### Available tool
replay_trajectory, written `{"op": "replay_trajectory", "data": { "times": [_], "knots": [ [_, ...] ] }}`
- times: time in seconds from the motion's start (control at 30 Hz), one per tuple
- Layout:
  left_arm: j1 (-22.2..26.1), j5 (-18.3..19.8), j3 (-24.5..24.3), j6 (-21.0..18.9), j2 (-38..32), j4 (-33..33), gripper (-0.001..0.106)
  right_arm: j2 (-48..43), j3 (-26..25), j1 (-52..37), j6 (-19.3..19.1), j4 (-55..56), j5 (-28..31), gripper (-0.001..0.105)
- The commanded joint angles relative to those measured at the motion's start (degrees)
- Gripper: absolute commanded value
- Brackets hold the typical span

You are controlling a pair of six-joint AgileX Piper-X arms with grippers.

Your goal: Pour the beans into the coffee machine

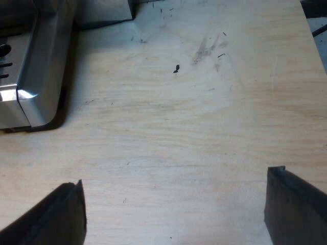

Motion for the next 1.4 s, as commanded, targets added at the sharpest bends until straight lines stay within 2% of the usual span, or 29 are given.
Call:
{"op": "replay_trajectory", "data": {
  "times": [0.03,0.43,0.6,0.77,0.87,1.03,1.13,1.4],
  "knots": [
    [-0.1,0.08,-0.34,-0.15,-7.8,-0.23,0.075,-2.72,-0.3,-0.06,0.0,-0.22,0.16,0.072],
    [-0.1,0.08,-0.89,-0.15,-7.45,0.9,0.075,-1.67,-1.34,-0.06,0.14,1.11,0.16,0.072],
    [-0.1,0.08,-4.43,-0.15,-4.1,5.54,0.075,2.28,-5.5,-0.06,0.14,2.64,0.16,0.072],
    [-0.1,0.08,-8.11,-0.15,-0.3,4.91,0.075,7.1,-9.8,1.56,0.14,2.64,-2.6,0.072],
    [-0.1,1.22,-9.73,0.09,1.75,3.88,0.083,10.38,-12.88,4.45,-0.53,2.64,-5.65,0.072],
    [-0.1,2.17,-10.63,0.12,3.67,2.2,0.083,16.02,-17.98,12.15,-5.58,2.64,-9.52,0.072],
    [-0.1,2.17,-10.63,0.12,4.15,1.29,0.083,18.78,-19.27,17.15,-7.53,1.84,-11.4,0.072],
    [-0.1,2.17,-10.63,0.12,4.46,-0.78,0.083,23.3,-19.31,27.64,-9.22,-5.33,-13.61,0.072]
  ]
}}
